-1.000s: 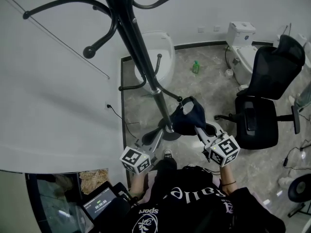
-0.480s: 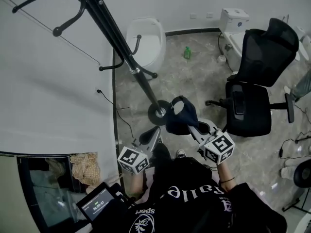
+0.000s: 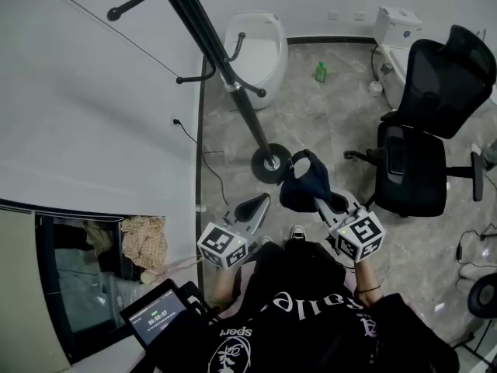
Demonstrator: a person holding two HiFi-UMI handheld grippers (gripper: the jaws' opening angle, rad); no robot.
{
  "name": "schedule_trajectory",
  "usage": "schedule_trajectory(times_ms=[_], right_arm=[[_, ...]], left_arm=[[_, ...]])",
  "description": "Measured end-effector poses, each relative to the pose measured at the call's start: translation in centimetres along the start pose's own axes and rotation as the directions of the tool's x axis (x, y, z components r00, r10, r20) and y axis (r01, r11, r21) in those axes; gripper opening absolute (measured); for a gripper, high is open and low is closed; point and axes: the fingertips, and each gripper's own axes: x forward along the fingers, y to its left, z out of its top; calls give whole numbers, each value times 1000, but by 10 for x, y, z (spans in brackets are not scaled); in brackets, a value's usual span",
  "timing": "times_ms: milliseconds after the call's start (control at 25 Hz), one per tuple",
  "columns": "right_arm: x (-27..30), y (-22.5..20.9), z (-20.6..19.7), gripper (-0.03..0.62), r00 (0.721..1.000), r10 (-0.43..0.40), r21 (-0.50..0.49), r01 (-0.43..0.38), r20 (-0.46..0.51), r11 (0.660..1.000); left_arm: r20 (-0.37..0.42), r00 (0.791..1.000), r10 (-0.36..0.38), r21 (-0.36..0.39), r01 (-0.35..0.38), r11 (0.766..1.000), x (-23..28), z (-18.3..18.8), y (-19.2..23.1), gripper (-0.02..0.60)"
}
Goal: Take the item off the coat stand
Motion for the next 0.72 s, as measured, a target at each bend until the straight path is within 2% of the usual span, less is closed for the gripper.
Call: schedule_trajectory(times_ms=[360, 720], right_arm=[[-3, 39, -18, 35, 1000, -8, -13, 8, -12, 1000], [-22, 122, -41, 35, 1000, -14, 2, 14, -12, 1000]], left_arm=[[1, 1000, -6, 21, 6, 1000, -41, -11, -10, 5], [17, 999, 35, 30, -35, 999, -131, -36, -25, 5]])
